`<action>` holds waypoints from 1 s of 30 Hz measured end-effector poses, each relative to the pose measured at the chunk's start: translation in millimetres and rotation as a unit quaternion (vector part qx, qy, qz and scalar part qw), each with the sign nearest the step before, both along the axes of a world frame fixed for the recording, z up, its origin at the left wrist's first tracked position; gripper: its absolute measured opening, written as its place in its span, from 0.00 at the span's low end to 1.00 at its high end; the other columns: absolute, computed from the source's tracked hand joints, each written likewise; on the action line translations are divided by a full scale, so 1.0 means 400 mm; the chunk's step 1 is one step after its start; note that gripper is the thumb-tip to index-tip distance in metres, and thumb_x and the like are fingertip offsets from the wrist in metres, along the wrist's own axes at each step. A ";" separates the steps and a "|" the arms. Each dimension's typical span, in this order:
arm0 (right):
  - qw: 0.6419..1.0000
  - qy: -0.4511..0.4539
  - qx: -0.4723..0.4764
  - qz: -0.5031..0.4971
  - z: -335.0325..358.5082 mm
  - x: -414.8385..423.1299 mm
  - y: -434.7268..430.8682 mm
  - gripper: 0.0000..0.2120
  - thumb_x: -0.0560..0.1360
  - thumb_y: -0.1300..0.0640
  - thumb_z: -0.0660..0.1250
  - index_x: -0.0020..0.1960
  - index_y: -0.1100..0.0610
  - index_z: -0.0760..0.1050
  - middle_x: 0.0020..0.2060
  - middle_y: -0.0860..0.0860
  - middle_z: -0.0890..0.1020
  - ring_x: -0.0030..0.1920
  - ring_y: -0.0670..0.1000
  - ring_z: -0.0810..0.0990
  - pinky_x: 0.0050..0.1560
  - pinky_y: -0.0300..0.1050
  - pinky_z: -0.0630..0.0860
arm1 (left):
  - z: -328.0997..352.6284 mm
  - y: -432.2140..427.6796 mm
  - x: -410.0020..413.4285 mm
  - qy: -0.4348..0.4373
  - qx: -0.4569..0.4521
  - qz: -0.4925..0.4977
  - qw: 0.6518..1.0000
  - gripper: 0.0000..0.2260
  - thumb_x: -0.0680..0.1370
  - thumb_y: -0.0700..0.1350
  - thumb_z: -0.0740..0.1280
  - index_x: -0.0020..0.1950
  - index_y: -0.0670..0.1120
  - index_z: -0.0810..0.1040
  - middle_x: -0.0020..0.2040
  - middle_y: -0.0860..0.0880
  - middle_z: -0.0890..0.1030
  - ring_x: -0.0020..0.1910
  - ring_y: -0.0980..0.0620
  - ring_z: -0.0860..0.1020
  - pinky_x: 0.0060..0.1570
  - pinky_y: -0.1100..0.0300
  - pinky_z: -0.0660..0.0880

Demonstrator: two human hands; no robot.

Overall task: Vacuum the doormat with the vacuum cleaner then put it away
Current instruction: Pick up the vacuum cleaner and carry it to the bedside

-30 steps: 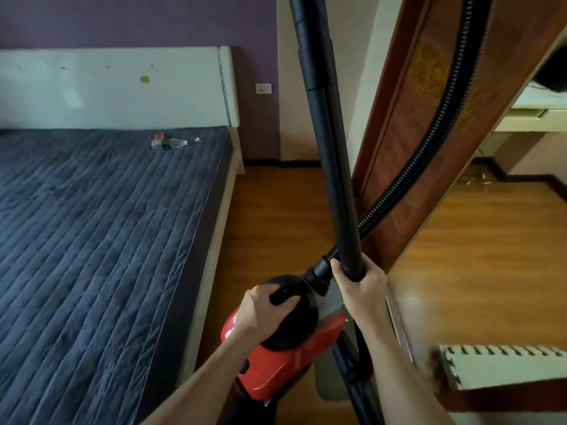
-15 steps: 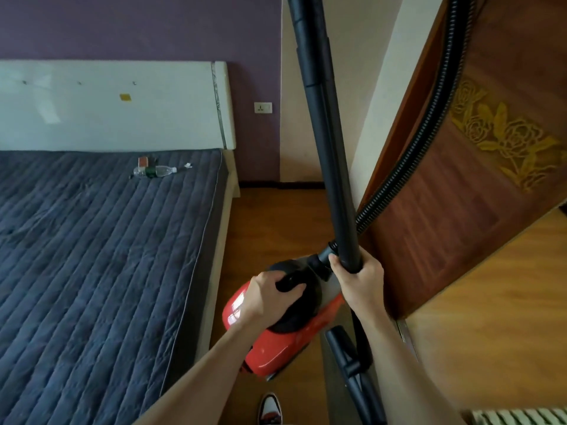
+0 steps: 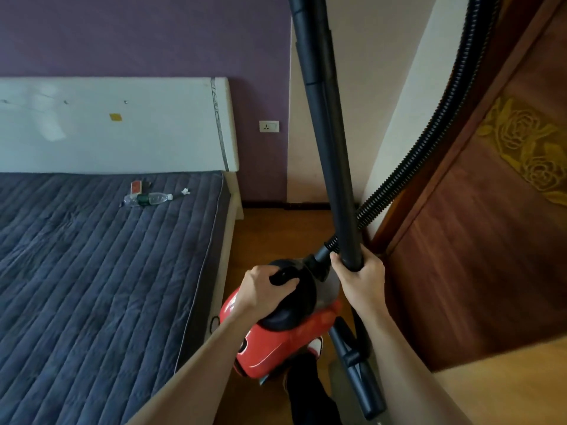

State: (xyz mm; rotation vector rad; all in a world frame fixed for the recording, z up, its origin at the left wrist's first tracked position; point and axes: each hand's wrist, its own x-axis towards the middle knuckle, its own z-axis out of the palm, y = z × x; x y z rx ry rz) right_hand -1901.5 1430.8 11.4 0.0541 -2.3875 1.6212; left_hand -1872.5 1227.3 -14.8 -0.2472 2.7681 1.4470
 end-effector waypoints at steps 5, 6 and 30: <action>1.000 -0.007 -0.006 0.016 -0.053 -0.294 -0.013 0.09 0.74 0.58 0.75 0.40 0.48 0.79 0.30 0.51 0.81 0.33 0.52 0.82 0.34 0.47 0.78 | -0.024 -0.023 -0.260 -0.014 -0.007 0.003 1.000 0.09 0.73 0.49 0.75 0.38 0.45 0.83 0.35 0.52 0.83 0.33 0.57 0.81 0.30 0.65 0.74; 1.000 -0.010 -0.010 0.019 -0.059 -0.354 -0.014 0.10 0.74 0.59 0.75 0.40 0.47 0.78 0.30 0.52 0.80 0.33 0.52 0.81 0.33 0.46 0.77 | -0.028 -0.026 -0.315 -0.018 -0.007 0.003 1.000 0.10 0.73 0.49 0.75 0.37 0.44 0.82 0.33 0.52 0.82 0.32 0.57 0.80 0.29 0.65 0.73; 0.997 -0.067 0.017 0.021 -0.113 -1.249 -0.031 0.08 0.75 0.59 0.75 0.41 0.50 0.78 0.29 0.47 0.76 0.35 0.47 0.77 0.35 0.34 0.71 | -0.062 -0.090 -1.229 -0.075 -0.016 -0.029 0.997 0.07 0.74 0.47 0.74 0.36 0.48 0.81 0.33 0.53 0.81 0.30 0.58 0.79 0.29 0.62 0.74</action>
